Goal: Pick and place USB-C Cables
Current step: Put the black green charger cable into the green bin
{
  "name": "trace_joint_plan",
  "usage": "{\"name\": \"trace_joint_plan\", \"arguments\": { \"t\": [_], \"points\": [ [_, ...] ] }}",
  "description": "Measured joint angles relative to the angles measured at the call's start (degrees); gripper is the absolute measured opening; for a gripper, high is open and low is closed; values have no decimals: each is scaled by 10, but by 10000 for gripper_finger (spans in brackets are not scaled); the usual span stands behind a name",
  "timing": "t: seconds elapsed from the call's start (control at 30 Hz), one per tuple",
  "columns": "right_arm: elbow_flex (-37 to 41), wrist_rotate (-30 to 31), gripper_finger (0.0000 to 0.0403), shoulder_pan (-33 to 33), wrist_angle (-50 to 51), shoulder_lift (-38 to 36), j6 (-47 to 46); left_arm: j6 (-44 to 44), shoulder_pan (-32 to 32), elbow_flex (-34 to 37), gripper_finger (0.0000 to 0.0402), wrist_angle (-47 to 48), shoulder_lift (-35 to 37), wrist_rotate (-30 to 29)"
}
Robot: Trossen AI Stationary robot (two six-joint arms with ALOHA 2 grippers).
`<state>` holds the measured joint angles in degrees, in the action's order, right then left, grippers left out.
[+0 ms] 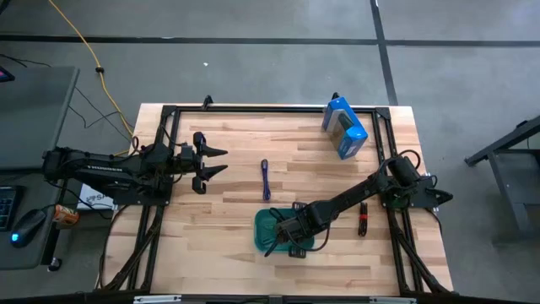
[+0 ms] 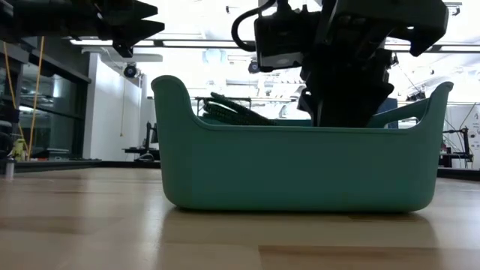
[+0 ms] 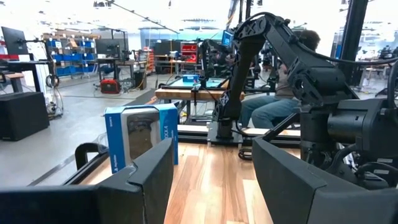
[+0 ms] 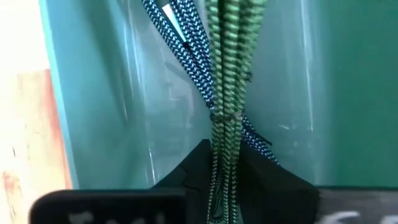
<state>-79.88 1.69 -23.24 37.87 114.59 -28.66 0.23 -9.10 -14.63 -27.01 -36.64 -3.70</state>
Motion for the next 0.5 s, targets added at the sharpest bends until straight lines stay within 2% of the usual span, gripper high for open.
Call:
{"name": "trace_joint_plan", "arguments": {
  "t": [0.17, 0.5],
  "points": [
    [0, 0, 73, 0, -8, 1, 1, 0, 0, 0, 197, 0, 0, 0],
    [1, -6, 79, 0, -12, 1, 1, 0, 0, 0, 197, 0, 0, 0]
  ]
}}
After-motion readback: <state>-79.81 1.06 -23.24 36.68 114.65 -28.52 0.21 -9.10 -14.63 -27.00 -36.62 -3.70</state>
